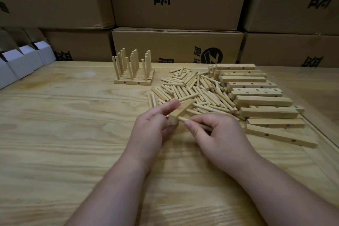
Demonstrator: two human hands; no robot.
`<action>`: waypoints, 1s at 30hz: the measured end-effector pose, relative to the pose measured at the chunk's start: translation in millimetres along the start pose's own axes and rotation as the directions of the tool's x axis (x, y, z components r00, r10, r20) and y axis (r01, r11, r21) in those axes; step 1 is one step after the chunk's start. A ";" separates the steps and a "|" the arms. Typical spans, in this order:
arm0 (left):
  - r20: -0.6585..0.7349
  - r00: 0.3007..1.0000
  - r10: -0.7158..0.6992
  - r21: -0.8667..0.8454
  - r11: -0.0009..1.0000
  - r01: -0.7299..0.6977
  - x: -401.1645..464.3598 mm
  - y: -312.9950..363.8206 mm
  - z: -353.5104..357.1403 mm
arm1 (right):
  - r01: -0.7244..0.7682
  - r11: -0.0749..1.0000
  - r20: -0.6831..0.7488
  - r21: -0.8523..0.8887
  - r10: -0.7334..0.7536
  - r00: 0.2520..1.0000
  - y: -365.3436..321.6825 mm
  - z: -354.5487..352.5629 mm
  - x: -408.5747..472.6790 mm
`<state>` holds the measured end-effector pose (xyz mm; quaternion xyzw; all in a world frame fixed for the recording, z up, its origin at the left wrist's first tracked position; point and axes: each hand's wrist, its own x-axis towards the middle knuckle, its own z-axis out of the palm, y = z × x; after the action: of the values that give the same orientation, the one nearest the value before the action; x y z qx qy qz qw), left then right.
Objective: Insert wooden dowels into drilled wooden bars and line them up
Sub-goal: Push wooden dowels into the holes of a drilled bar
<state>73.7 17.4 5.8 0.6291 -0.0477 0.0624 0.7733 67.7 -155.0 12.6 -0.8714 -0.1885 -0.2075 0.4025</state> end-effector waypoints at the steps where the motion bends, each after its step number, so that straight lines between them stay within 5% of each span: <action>1: 0.029 0.999 0.032 0.049 0.998 -0.033 -2.2 -0.3 1.4 | 0.034 0.999 -0.056 -0.015 -0.035 0.998 0.3 -1.4 0.1; 5: 0.143 0.975 0.168 0.252 0.947 -0.200 -6.4 -2.7 5.2 | 0.162 0.983 -0.170 -0.084 -0.175 0.970 -0.9 -4.9 0.7; 9: -0.007 0.973 0.232 0.266 0.938 -0.222 -2.7 -1.3 2.5 | 0.190 0.982 -0.253 0.013 -0.180 0.950 -4.8 -4.1 -1.7; 14: -0.247 0.962 0.113 -0.009 0.993 -0.119 4.7 1.6 -2.0 | 0.178 0.949 -0.347 0.261 -0.081 0.935 -7.1 -5.3 -4.3; 20: -0.234 0.972 -0.016 -0.213 0.976 -0.035 4.0 5.9 -2.5 | 0.046 0.929 -0.381 0.368 0.105 0.919 -0.8 0.0 -1.8; 30: -0.085 0.991 -0.106 -0.293 0.953 0.077 3.6 1.4 1.3 | -0.243 0.779 -0.068 0.578 0.343 0.937 11.5 -1.4 5.1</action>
<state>77.1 16.5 7.9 0.5070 0.0115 0.0503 0.8604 77.3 -162.2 8.9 -0.7123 -0.0679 -0.1509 0.6821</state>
